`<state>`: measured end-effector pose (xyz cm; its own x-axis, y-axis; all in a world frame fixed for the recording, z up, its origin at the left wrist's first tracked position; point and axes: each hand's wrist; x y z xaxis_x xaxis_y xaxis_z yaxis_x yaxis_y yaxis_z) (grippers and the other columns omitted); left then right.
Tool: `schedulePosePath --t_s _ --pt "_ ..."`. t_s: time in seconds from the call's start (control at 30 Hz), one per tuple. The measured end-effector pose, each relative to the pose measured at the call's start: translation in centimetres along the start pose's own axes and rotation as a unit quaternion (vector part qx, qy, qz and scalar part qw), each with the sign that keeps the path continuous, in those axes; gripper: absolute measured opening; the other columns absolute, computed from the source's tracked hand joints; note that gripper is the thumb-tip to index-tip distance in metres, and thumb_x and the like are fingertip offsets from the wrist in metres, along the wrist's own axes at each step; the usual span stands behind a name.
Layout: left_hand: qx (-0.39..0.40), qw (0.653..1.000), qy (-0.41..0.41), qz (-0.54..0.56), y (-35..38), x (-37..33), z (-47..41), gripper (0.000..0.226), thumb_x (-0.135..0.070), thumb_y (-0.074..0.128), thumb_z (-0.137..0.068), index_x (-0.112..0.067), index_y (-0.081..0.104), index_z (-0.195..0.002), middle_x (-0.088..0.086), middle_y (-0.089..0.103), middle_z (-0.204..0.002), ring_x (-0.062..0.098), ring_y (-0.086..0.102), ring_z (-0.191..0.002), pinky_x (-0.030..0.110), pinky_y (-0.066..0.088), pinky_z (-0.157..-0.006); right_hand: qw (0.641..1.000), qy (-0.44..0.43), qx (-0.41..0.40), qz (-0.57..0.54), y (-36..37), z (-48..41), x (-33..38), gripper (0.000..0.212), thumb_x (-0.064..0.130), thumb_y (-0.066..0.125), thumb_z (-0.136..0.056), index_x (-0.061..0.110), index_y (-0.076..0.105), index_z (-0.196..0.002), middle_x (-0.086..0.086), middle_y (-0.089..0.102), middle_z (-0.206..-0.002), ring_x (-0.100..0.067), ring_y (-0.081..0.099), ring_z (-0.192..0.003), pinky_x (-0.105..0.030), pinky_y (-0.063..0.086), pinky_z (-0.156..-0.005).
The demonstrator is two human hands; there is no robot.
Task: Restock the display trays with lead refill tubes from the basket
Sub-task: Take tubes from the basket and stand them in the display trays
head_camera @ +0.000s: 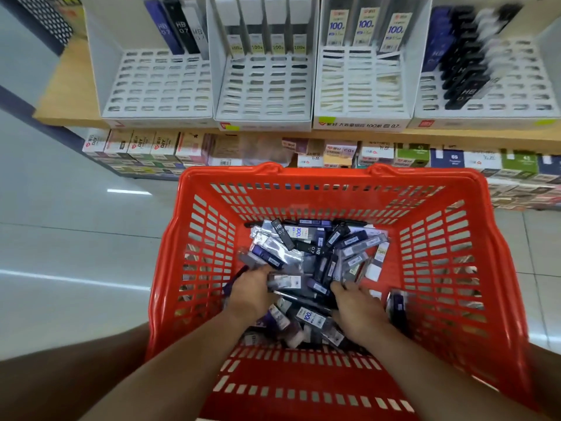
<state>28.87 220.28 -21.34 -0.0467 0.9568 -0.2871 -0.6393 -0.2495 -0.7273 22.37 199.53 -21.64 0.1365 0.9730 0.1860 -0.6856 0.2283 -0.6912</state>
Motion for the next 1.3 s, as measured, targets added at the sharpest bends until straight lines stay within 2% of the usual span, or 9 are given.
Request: schedulePosePath --t_s 0.2,0.37,0.5,0.63,0.77,0.9,1.03,1.13,1.3 --pt "0.022 0.999 0.033 0.027 -1.3 -0.1 0.3 0.028 -0.034 0.062 -0.09 -0.012 0.058 -0.106 0.004 0.065 -0.094 0.018 0.059 -0.078 0.024 0.042 -0.064 0.992 -0.005 0.058 -0.112 -3.8 -0.2 -1.6 0.064 0.043 0.056 -0.097 0.015 0.034 -0.15 -0.011 0.044 -0.15 -0.027 0.046 -0.133 -0.034 0.041 -0.106" --pt "0.082 0.988 -0.015 0.13 -1.5 -1.1 0.1 0.033 -0.04 0.05 -0.096 -0.008 0.056 -0.09 0.004 0.055 -0.072 0.017 0.053 -0.06 0.029 0.042 -0.058 0.938 0.024 0.108 -0.329 -7.1 0.1 -2.6 0.026 0.035 0.06 -0.097 0.018 0.054 -0.116 -0.003 0.062 -0.112 -0.019 0.06 -0.098 -0.038 0.054 -0.086" --pt "0.083 0.993 -0.013 0.081 -2.6 -2.5 0.6 0.053 -0.057 0.041 -0.094 -0.011 0.049 -0.071 0.009 0.052 -0.066 0.023 0.05 -0.057 0.03 0.039 -0.053 0.848 0.08 0.086 -0.516 -7.1 -0.2 -2.5 0.009 0.012 0.057 -0.093 0.006 0.062 -0.098 -0.009 0.071 -0.087 -0.019 0.067 -0.083 -0.037 0.056 -0.077" --pt "0.042 0.997 0.028 0.066 -3.3 -3.9 1.5 0.048 -0.053 0.04 -0.096 -0.016 0.047 -0.068 0.005 0.051 -0.062 0.021 0.049 -0.054 0.031 0.04 -0.05 0.698 0.113 0.075 -0.703 -6.6 0.1 -0.6 0.002 0.007 0.057 -0.093 0.007 0.057 -0.095 -0.002 0.046 -0.056 -0.017 0.045 -0.054 -0.032 0.046 -0.057" --pt "-0.01 0.995 0.086 -0.049 -2.8 -7.0 2.9 0.031 -0.04 0.039 -0.099 -0.013 0.051 -0.09 0.007 0.061 -0.077 0.025 0.061 -0.068 0.035 0.051 -0.06 0.668 0.093 0.069 -0.735 -7.0 0.5 2.6 0.03 0.041 0.075 -0.083 0.017 0.063 -0.095 0.005 0.05 -0.057 -0.012 0.043 -0.054 -0.025 0.04 -0.053" --pt "-0.032 0.991 0.105 -0.073 -3.3 -9.0 3.6 0.044 -0.03 0.042 -0.098 -0.011 0.031 -0.136 0.009 0.064 -0.095 0.029 0.064 -0.081 0.036 0.05 -0.06 0.617 0.123 0.013 -0.777 -7.9 0.2 4.1 0.022 0.026 0.077 -0.083 0.012 0.065 -0.095 -0.001 0.06 -0.061 -0.015 0.047 -0.051 -0.028 0.038 -0.051" --pt "0.102 0.968 0.117 0.197 -6.5 -10.4 4.2 0.064 -0.024 0.061 -0.086 -0.022 0.027 -0.14 0.003 0.064 -0.106 0.019 0.064 -0.082 0.036 0.054 -0.071 0.601 0.103 -0.034 -0.792 -9.6 0.5 3.9 0.02 0.019 0.078 -0.081 0.009 0.068 -0.094 -0.008 0.072 -0.073 -0.026 0.066 -0.063 -0.035 0.052 -0.061" --pt "0.05 0.954 0.137 0.262 -8.9 -10.9 4.8 0.041 -0.031 0.064 -0.089 -0.019 0.053 -0.127 0.004 0.069 -0.097 0.019 0.067 -0.079 0.039 0.056 -0.077 0.576 0.054 -0.036 -0.815 -11.5 1.6 3.5 0.028 0.02 0.079 -0.08 0.008 0.07 -0.104 -0.014 0.076 -0.096 -0.032 0.073 -0.087 -0.04 0.059 -0.069" --pt "0.039 0.903 0.129 0.408 -13.1 -10.9 6.4 0.017 -0.011 0.06 -0.093 -0.019 0.066 -0.106 0.0 0.069 -0.075 0.015 0.062 -0.052 0.023 0.052 -0.05 0.604 -0.025 -0.027 -0.796 -15.3 3.9 4.2 0.041 0.037 0.073 -0.083 0.004 0.069 -0.107 -0.011 0.074 -0.081 -0.025 0.072 -0.069 -0.031 0.057 -0.057"
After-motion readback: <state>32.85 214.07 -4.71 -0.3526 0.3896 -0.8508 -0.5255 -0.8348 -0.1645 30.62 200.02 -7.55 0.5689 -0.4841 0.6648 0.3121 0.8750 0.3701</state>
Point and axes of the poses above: each hand's wrist, its own z-axis away from the middle knuckle, its own y-axis out of the palm, x = y × z
